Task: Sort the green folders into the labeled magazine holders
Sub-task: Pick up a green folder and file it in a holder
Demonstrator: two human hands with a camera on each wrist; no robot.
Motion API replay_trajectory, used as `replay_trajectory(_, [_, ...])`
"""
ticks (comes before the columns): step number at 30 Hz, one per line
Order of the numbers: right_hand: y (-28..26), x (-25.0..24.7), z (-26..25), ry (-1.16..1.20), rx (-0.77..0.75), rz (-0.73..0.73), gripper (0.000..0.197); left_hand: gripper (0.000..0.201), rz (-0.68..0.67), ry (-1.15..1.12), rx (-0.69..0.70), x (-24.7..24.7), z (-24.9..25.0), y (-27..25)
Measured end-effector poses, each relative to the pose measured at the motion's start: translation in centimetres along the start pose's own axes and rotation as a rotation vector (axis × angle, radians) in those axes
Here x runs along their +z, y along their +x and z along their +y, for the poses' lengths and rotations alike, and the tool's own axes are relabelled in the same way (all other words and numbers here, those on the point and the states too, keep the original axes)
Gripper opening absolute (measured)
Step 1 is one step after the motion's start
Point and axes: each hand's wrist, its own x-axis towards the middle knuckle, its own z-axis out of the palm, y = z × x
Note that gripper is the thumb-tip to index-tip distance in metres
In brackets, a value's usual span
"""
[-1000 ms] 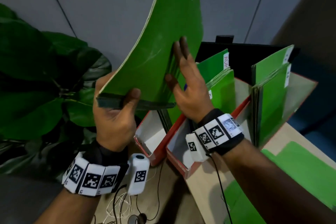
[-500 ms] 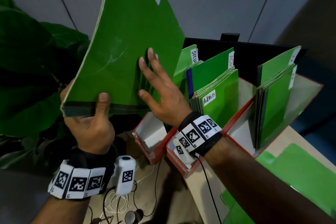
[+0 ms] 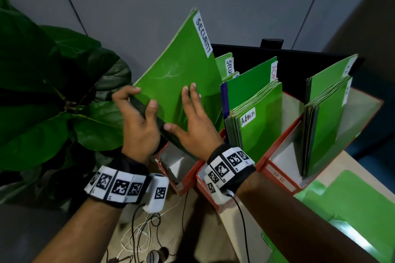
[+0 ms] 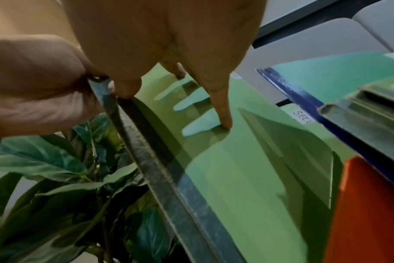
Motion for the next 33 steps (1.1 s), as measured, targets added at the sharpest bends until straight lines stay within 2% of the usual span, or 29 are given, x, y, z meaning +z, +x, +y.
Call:
replay_trajectory(3, [0.0, 0.8, 0.7, 0.02, 0.084, -0.011, 0.104, 0.036, -0.085, 0.053, -0.033, 1.2, -1.1, -0.1])
replay_trajectory(7, [0.5, 1.3, 2.2, 0.011, 0.163, -0.067, 0.103, 0.028, -0.204, 0.06, -0.126, 2.7, -1.6, 0.4])
replay_trajectory(15, [1.6, 2.9, 4.2, -0.053, 0.377, -0.134, 0.101, 0.033, -0.221, 0.276, -0.441, 5.3, -4.8, 0.7])
replay_trajectory(19, [1.2, 3.9, 4.3, -0.01, 0.345, -0.065, 0.092, 0.031, -0.261, 0.308, -0.366, 6.4, -6.6, 0.5])
replay_trajectory(23, [1.2, 4.3, 4.7, 0.015, 0.367, -0.128, 0.096, 0.027, -0.339, 0.338, -0.332, 7.3, -7.3, 0.5])
replay_trajectory(28, [1.9, 4.3, 6.0, 0.017, 0.469, -0.245, 0.107, 0.02, -0.402, 0.436, -0.353, 7.3, -7.4, 0.8])
replay_trajectory(33, [2.7, 4.5, 6.1, 0.022, 0.508, -0.189, 0.096, 0.027, -0.439, 0.422, -0.434, 6.9, -7.2, 1.5])
